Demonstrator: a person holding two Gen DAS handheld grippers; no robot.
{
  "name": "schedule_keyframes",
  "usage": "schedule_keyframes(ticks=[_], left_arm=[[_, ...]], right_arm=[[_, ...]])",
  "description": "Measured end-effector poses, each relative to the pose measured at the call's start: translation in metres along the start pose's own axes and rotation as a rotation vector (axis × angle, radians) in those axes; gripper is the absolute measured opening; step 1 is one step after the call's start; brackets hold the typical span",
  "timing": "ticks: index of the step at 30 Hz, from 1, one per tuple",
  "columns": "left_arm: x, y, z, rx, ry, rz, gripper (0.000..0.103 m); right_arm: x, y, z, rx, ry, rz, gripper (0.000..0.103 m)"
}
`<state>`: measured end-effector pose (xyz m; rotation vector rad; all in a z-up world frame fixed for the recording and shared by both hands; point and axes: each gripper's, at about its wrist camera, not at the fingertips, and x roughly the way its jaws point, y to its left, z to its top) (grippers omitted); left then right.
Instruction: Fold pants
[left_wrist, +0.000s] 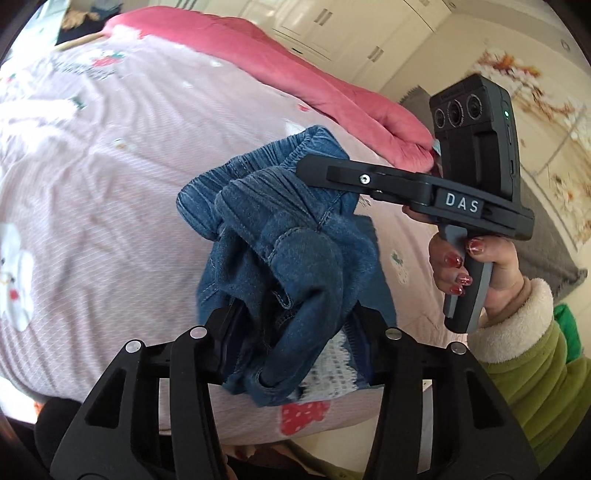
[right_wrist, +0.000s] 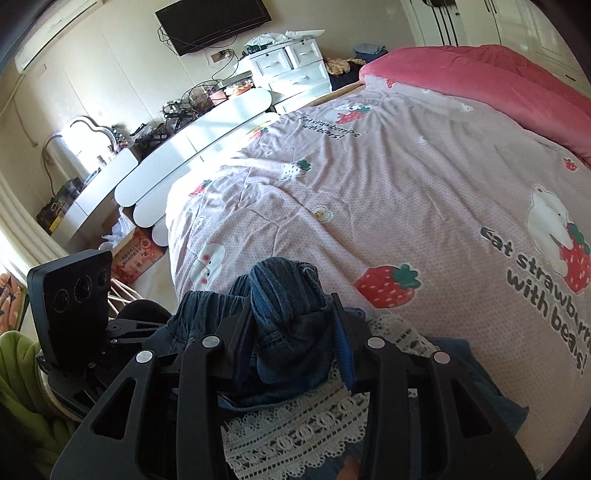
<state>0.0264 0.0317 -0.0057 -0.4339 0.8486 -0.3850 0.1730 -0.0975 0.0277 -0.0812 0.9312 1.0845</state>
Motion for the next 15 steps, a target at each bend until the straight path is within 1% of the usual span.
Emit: schedule_keyframes(ticks=[6,9,12,13,15], left_arm=[[0.024,-0.033,-0.003,0.090,0.048,0.011,0.040],[0.039,-0.039,0.002,0.128,0.068,0.018,0.040],[0.049,-0.048,-0.001,0.153,0.086,0.016,0.044],[0.050,-0.052,-0.002,0.162,0.089,0.018,0.046],[0.054,-0.058,-0.004,0.183,0.098,0.022,0.047]], right_arm=[[-0.025,-0.024,-0.029,0.050,-0.021,-0.017,0.036],[-0.036,-0.037,-0.046,0.084,-0.028,-0.028,0.036],[-0.046,-0.048,-0.062,0.113,-0.025,-0.037,0.036],[-0.049,-0.051,-0.067,0.124,-0.022,-0.042,0.038],[-0.056,-0.058,-0.075,0.146,-0.028,-0.047,0.038]])
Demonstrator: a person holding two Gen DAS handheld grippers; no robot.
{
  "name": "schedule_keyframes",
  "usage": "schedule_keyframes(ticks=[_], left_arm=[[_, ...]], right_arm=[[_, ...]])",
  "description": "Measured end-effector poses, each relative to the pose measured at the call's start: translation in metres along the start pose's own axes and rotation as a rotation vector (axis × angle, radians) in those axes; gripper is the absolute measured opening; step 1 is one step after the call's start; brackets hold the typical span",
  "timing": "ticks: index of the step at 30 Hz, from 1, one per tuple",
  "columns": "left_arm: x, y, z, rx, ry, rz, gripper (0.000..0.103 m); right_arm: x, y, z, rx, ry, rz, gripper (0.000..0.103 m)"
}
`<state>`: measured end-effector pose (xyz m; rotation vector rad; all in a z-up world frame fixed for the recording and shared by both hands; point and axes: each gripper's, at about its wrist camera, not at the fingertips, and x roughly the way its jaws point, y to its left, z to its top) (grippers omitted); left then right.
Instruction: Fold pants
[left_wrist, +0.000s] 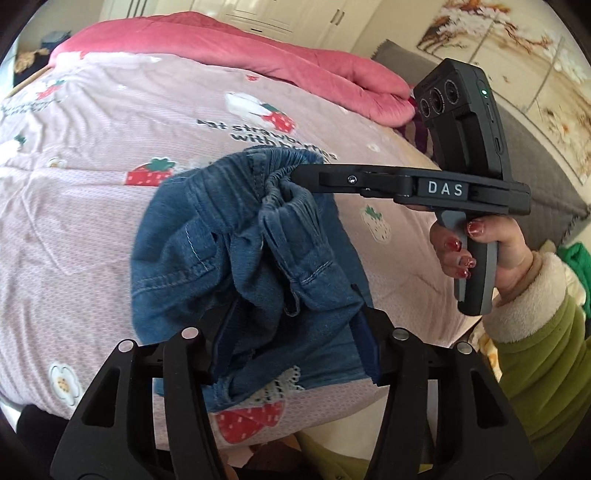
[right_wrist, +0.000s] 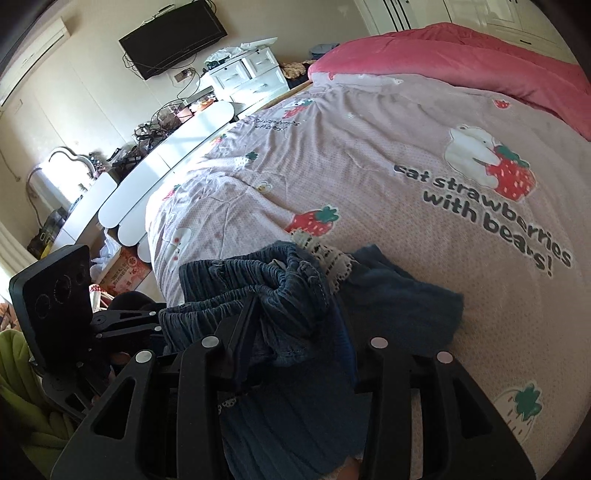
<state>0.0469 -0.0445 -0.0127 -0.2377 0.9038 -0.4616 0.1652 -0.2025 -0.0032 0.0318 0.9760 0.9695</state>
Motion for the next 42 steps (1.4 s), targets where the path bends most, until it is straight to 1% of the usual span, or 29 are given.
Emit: schedule_keyframes(ticks=[1,2,6,7,8,14,17,21,24,26,28,30,33,35,37,39,40,41,42], left_arm=[[0.004,-0.002,0.002,0.007,0.005,-0.003,0.049],[0.011,-0.003,0.012,0.011,0.013,-0.011,0.049],[0.026,-0.018,0.005,0.044,0.042,-0.018,0.051],[0.031,-0.022,0.004,0.051,0.049,-0.019,0.052],[0.035,-0.025,0.003,0.063,0.056,-0.023,0.053],[0.056,-0.041,-0.015,0.145,0.101,0.000,0.056],[0.061,-0.045,-0.022,0.163,0.111,0.010,0.058],[0.065,-0.041,-0.021,0.151,0.116,-0.003,0.059],[0.058,-0.036,-0.028,0.152,0.117,-0.010,0.059],[0.057,-0.036,-0.030,0.158,0.116,-0.011,0.059],[0.054,-0.036,-0.031,0.154,0.114,-0.020,0.059],[0.050,-0.033,-0.030,0.142,0.114,-0.032,0.060],[0.039,-0.029,-0.029,0.120,0.111,-0.062,0.070],[0.025,-0.026,-0.027,0.125,0.090,-0.069,0.077],[0.011,-0.022,-0.027,0.131,0.065,-0.043,0.081],[-0.001,-0.016,-0.024,0.131,0.043,-0.019,0.082],[-0.005,-0.013,-0.023,0.129,0.032,0.003,0.088],[-0.011,-0.011,-0.021,0.137,0.013,0.045,0.091],[-0.015,-0.009,-0.019,0.145,0.000,0.076,0.092]], right_arm=[[-0.005,-0.003,-0.002,0.012,-0.010,-0.002,0.038],[-0.009,-0.005,-0.003,0.022,-0.018,-0.005,0.038],[-0.031,-0.015,-0.005,0.075,-0.075,-0.010,0.038],[-0.033,-0.015,-0.005,0.077,-0.077,-0.020,0.041],[-0.032,-0.014,-0.005,0.078,-0.074,-0.026,0.046],[-0.007,-0.005,-0.006,0.075,-0.017,-0.053,0.049],[0.009,-0.002,-0.006,0.063,0.027,-0.074,0.051],[0.024,-0.005,-0.015,0.035,0.099,-0.158,0.051],[0.026,-0.010,-0.024,0.017,0.116,-0.201,0.052],[0.024,-0.012,-0.028,0.010,0.113,-0.210,0.053],[0.022,-0.012,-0.032,0.008,0.107,-0.228,0.057],[0.018,-0.012,-0.034,0.009,0.094,-0.230,0.058],[0.005,-0.009,-0.034,0.026,0.053,-0.196,0.058],[-0.012,-0.003,-0.034,0.003,-0.002,-0.198,0.062],[-0.027,0.000,-0.035,-0.005,-0.045,-0.199,0.064],[-0.040,0.005,-0.035,-0.010,-0.084,-0.211,0.068],[-0.047,0.007,-0.036,-0.017,-0.104,-0.216,0.070],[-0.051,0.010,-0.036,-0.021,-0.119,-0.218,0.072],[-0.058,0.013,-0.037,-0.029,-0.140,-0.220,0.074]])
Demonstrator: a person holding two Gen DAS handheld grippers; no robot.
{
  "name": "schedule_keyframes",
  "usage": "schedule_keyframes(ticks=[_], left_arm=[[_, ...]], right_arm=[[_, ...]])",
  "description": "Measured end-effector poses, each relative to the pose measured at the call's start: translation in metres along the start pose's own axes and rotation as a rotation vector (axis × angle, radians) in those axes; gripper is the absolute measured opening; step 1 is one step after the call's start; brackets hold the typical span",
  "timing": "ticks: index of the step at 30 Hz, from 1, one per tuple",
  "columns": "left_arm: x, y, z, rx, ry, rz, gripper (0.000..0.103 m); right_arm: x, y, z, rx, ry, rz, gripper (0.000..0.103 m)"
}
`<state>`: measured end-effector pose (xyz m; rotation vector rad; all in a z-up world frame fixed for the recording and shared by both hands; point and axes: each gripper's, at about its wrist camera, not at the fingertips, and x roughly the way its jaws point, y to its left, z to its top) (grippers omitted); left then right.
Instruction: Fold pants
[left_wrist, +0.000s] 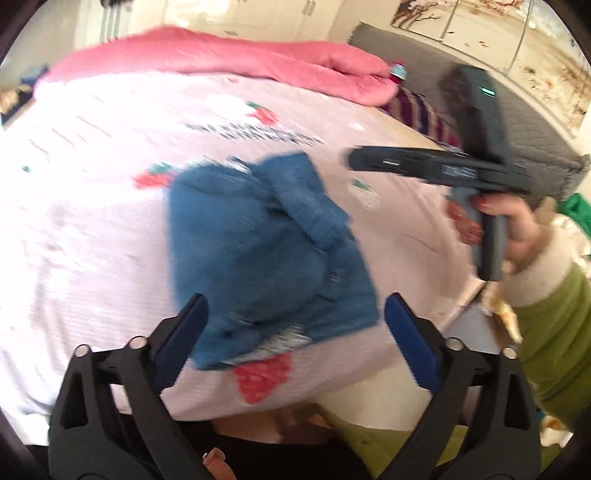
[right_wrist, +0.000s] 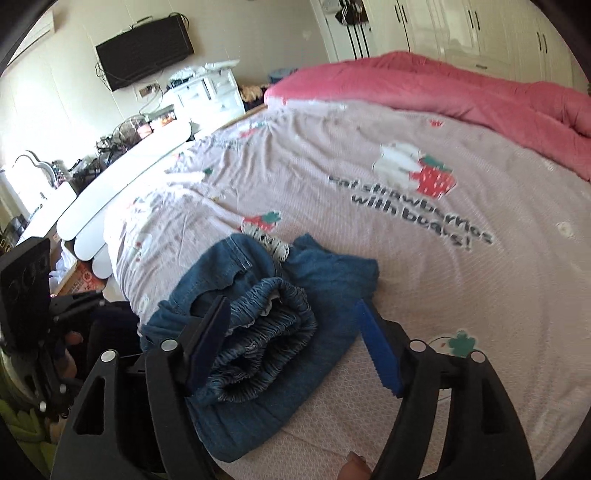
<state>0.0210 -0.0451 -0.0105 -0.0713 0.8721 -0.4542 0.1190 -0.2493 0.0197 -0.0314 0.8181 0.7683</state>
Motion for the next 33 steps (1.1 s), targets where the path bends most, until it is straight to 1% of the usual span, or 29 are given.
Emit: schedule_keyframes(ticks=[2,4,8,9,12,14,17,19,24,25,26,27,28,29,30,31,32,33], left_arm=[[-0.007,0.009,0.002,-0.011,-0.015,0.041,0.093],[-0.010,0.020,0.008,-0.041,-0.026,0.053,0.093],[-0.022,0.048,0.021,-0.099,-0.057,0.143,0.093],[-0.024,0.055,0.024,-0.119,-0.060,0.151,0.093],[-0.023,0.076,0.037,-0.193,-0.055,0.141,0.093],[-0.013,0.086,0.045,-0.222,-0.031,0.126,0.093],[0.001,0.091,0.054,-0.237,-0.002,0.116,0.093],[0.012,0.092,0.060,-0.243,0.016,0.094,0.093],[0.041,0.089,0.073,-0.237,0.064,0.056,0.093],[0.045,0.089,0.073,-0.236,0.072,0.052,0.089],[0.050,0.088,0.074,-0.233,0.084,0.047,0.082],[0.056,0.086,0.074,-0.228,0.100,0.040,0.079],[0.060,0.086,0.074,-0.225,0.111,0.035,0.074],[0.064,0.085,0.074,-0.222,0.123,0.027,0.071],[0.069,0.084,0.074,-0.220,0.136,0.018,0.065],[0.072,0.084,0.074,-0.220,0.144,0.015,0.063],[0.076,0.084,0.073,-0.219,0.151,0.014,0.062],[0.078,0.083,0.073,-0.220,0.155,0.014,0.062]], right_arm=[[-0.011,0.004,0.000,-0.010,-0.035,0.005,0.079],[-0.022,0.013,-0.002,-0.033,-0.064,0.014,0.080],[-0.038,0.038,-0.010,-0.126,-0.099,0.028,0.083],[-0.042,0.047,-0.014,-0.154,-0.101,0.039,0.083],[-0.045,0.071,-0.025,-0.231,-0.093,0.072,0.083],[-0.042,0.090,-0.032,-0.291,-0.079,0.083,0.083],[-0.031,0.110,-0.040,-0.345,-0.047,0.110,0.083],[-0.019,0.122,-0.046,-0.376,-0.022,0.128,0.083],[0.017,0.138,-0.051,-0.450,0.044,0.129,0.082],[0.022,0.140,-0.051,-0.462,0.050,0.124,0.081],[0.027,0.141,-0.050,-0.475,0.057,0.123,0.075],[0.034,0.143,-0.049,-0.498,0.067,0.125,0.073],[0.039,0.146,-0.047,-0.523,0.072,0.117,0.069],[0.044,0.148,-0.046,-0.551,0.075,0.102,0.064],[0.047,0.149,-0.047,-0.573,0.086,0.094,0.061],[0.053,0.150,-0.047,-0.595,0.098,0.083,0.057],[0.058,0.150,-0.047,-0.616,0.102,0.069,0.051],[0.065,0.151,-0.047,-0.639,0.112,0.060,0.048]])
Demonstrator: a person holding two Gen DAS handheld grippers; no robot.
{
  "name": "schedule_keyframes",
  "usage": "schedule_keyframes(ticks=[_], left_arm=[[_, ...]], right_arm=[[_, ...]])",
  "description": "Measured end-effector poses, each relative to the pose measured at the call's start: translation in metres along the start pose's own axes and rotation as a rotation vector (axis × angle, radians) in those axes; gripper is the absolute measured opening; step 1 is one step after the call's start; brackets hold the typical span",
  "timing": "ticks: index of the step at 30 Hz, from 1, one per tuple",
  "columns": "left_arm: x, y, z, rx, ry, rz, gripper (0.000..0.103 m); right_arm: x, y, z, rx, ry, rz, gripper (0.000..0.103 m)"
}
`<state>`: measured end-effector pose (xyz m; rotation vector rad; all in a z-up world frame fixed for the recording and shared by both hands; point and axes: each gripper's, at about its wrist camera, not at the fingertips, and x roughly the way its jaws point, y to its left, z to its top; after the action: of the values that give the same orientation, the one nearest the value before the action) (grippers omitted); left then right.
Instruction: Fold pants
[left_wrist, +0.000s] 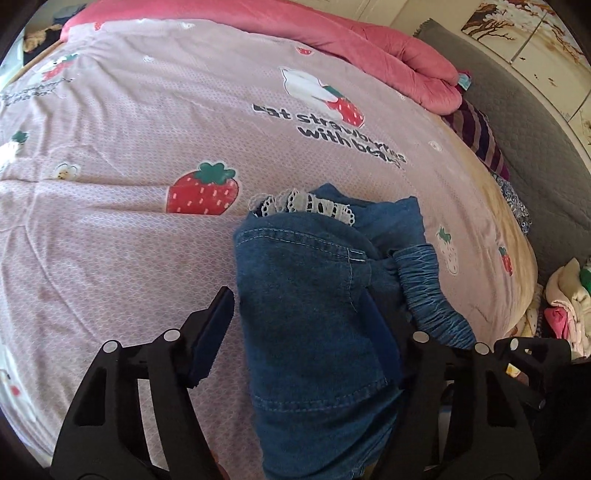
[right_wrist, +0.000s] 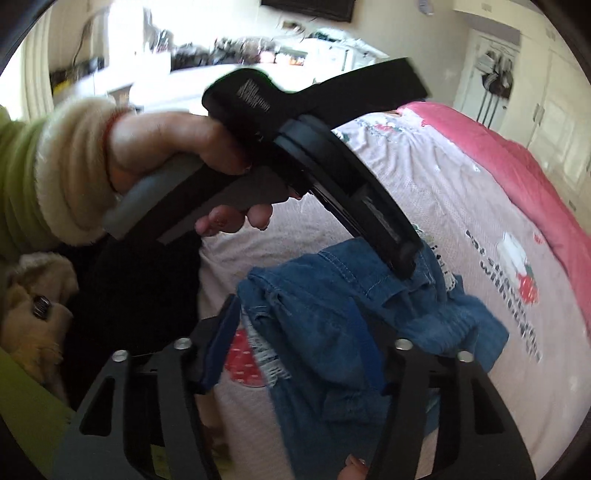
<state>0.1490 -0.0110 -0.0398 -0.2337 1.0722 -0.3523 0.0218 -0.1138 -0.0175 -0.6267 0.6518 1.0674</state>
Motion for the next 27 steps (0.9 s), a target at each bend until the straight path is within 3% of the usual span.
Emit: schedule_keyframes(ticks=[1,2,4,5,7,9,15,17,21,27], left_arm=[[0.002,0.000,0.000,-0.003,0.003,-0.001,0.062],[0.005,0.000,0.001,-0.006,0.007,-0.004,0.062],[0.010,-0.001,0.000,-0.006,0.015,-0.001,0.062],[0.012,-0.001,0.000,-0.004,0.020,0.001,0.062],[0.017,-0.002,-0.001,0.002,0.031,0.000,0.062],[0.020,-0.004,-0.001,0.008,0.040,-0.009,0.062],[0.026,-0.006,0.002,0.013,0.049,-0.013,0.063],[0.025,-0.006,0.002,0.017,0.050,-0.010,0.062],[0.021,-0.004,0.005,0.029,0.056,-0.007,0.062],[0.019,-0.007,0.005,0.046,0.044,0.011,0.062]], right_arm=[[0.007,0.000,-0.001,-0.022,0.018,-0.003,0.036],[0.013,0.000,-0.003,-0.039,0.041,-0.004,0.018],[0.019,0.002,-0.009,-0.048,0.072,0.037,0.006],[0.016,0.004,-0.011,-0.051,0.069,0.061,0.005],[0.005,0.013,-0.018,-0.088,0.065,0.093,0.004],[0.001,0.019,-0.027,-0.120,0.077,0.068,0.004],[0.012,0.021,-0.036,-0.053,0.079,0.074,0.008],[-0.002,0.019,-0.027,-0.032,0.034,0.083,0.019],[-0.024,0.029,-0.005,-0.091,-0.090,0.074,0.022],[0.017,0.047,0.011,-0.213,-0.007,0.008,0.022]])
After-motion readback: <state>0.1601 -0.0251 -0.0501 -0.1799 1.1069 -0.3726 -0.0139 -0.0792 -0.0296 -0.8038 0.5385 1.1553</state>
